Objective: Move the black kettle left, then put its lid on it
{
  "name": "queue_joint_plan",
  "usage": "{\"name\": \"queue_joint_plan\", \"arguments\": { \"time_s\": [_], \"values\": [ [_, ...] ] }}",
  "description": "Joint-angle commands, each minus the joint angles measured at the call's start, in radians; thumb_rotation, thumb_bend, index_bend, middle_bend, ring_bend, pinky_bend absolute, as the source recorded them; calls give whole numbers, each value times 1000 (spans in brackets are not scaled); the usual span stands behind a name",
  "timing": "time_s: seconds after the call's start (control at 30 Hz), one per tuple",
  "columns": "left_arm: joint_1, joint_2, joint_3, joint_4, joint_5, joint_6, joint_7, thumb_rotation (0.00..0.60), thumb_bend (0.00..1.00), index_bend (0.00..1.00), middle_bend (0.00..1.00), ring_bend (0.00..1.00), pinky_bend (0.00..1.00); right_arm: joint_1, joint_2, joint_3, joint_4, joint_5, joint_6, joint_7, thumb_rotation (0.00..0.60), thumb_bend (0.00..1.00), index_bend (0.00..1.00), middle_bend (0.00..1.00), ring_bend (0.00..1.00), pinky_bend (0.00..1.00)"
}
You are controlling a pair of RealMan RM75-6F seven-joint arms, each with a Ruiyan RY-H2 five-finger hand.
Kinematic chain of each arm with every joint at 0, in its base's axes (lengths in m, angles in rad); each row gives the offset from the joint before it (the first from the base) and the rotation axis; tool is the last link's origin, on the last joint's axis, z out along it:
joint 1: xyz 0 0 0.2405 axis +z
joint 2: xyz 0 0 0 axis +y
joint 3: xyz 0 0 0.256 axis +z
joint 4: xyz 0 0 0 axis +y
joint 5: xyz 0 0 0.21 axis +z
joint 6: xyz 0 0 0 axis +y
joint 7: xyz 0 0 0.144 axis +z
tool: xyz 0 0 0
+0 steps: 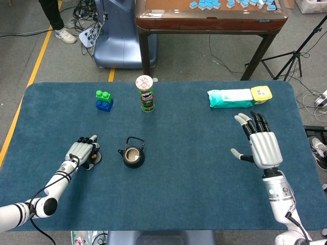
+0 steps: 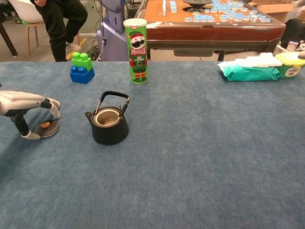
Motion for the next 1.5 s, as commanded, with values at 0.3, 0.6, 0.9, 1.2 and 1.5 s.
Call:
{"name": "queue_joint_plan", "arguments": {
  "time_s": [0.3, 0.6, 0.9, 1.2, 1.5],
  "values": [
    [-6, -14, 6, 13, -14, -1, -1, 600, 246, 271, 1, 0, 0, -12, 1, 7, 5, -3, 3, 12, 600, 175, 157, 174, 0, 0],
    [-10, -21, 1, 15, -18, 2, -14, 600, 246, 335, 1, 0, 0, -21, 0, 14, 6, -8, 9, 19, 600, 176, 161, 174, 0, 0],
    [4, -5, -10, 6, 17, 11, -59, 600, 246, 395, 1, 0, 0, -29, 0, 23, 6, -12, 16, 28, 600, 176, 162, 174, 0, 0],
    [23, 25, -14, -12, 46, 27, -91, 600, 246, 400, 1, 0, 0, -32, 0, 28, 8, -14, 13, 39, 600, 176, 162, 174, 0, 0],
    [43, 93, -38, -89, 90, 76, -122, 600, 246, 402, 1, 0, 0, -34, 1, 28, 9, -20, 8, 41, 600, 176, 162, 174, 0, 0]
  ]
}}
